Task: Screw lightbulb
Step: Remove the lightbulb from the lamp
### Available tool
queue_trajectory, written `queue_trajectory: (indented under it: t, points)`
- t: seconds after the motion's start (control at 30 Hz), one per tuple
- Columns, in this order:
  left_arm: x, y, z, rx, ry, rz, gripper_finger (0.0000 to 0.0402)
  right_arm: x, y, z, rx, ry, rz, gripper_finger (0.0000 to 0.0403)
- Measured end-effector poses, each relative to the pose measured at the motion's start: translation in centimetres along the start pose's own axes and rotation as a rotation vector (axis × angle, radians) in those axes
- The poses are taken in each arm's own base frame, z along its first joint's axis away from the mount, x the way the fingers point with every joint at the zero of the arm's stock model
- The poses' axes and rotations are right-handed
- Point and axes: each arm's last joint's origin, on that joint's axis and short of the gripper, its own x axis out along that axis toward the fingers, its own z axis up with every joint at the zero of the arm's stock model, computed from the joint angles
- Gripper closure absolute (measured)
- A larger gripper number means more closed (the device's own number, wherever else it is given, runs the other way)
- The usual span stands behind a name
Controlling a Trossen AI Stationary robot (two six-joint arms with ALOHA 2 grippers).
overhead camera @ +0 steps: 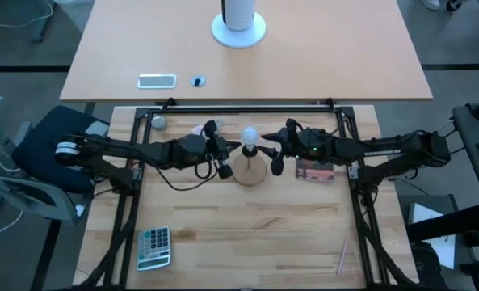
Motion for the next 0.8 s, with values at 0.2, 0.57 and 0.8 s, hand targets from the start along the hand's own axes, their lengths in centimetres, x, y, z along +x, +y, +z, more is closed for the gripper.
queue_trajectory:
  t: [0.2,0.57,0.8]
  points:
    - [0.0,0.1,0.2,0.006,-0.022,0.005,0.0401,0.9,0.1,-0.3,0.013,-0.010,0.009,0.0165]
    - [0.0,0.0,0.3,0.007,-0.035,-0.022,0.0401,2.2,0.2,-0.6,0.038,-0.048,0.046,0.0156]
    - [0.0,0.0,0.3,0.007,-0.038,-0.034,0.0401,3.0,0.3,-1.0,0.047,-0.054,0.064,0.0169]
